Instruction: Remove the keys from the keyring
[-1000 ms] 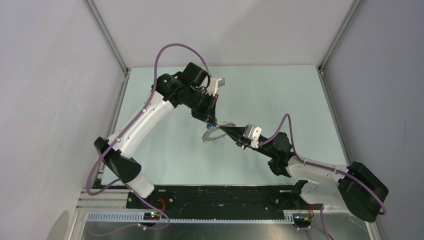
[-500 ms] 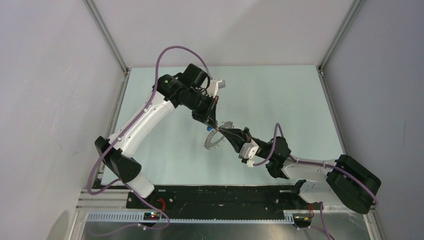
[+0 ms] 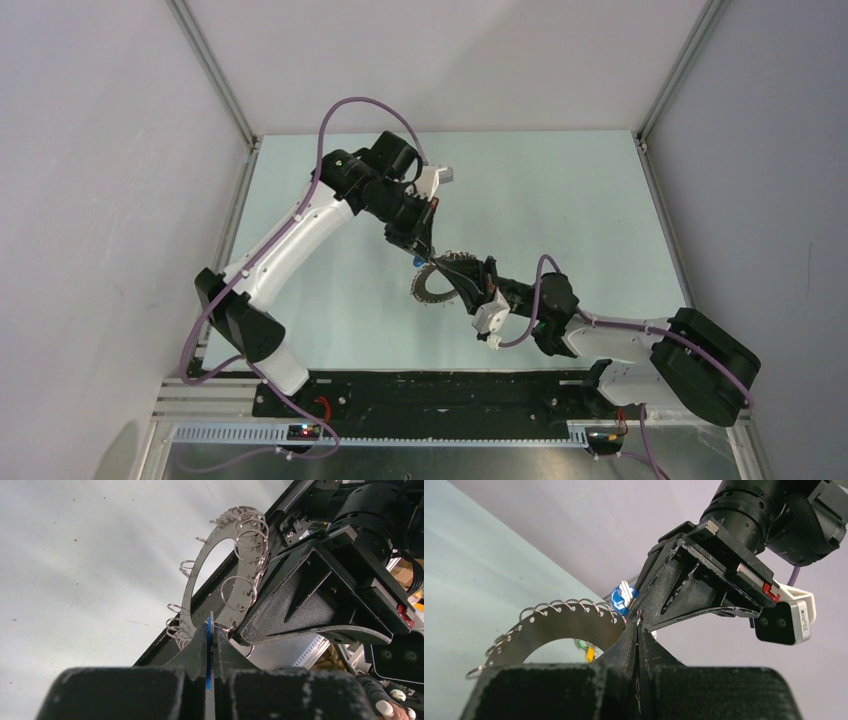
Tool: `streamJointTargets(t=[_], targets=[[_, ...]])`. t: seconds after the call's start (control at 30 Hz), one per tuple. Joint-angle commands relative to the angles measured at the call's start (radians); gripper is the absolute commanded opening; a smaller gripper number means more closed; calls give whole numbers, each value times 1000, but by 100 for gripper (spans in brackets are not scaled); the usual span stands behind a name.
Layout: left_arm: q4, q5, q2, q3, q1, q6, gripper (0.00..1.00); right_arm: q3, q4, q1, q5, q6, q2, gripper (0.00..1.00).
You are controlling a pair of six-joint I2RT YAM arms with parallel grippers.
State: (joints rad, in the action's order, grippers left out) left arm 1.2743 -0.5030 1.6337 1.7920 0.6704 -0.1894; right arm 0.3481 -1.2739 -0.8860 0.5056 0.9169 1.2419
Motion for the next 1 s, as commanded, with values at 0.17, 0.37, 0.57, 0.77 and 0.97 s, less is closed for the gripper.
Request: streamJointTargets(t=[0.17,0.37,0.57,0.77,0.97], targets=[[-32,25,-22,-29,-14,12,0,13,-57,-6,-164,154,-48,0],[-32,45,-48,-27,-29,5,0,-27,-78,-5,-228,122,-56,0],[-32,68,-78,18,-31,-5,0,-74,-37,-5,-255,61,-75,0],[-50,59,-92,46,-31,-4,0,-88,-25,-9,-258,14,-58,0],[-87,73,-116,51,-29,13,0,-101,-104,-11,-250,-86,-24,19]])
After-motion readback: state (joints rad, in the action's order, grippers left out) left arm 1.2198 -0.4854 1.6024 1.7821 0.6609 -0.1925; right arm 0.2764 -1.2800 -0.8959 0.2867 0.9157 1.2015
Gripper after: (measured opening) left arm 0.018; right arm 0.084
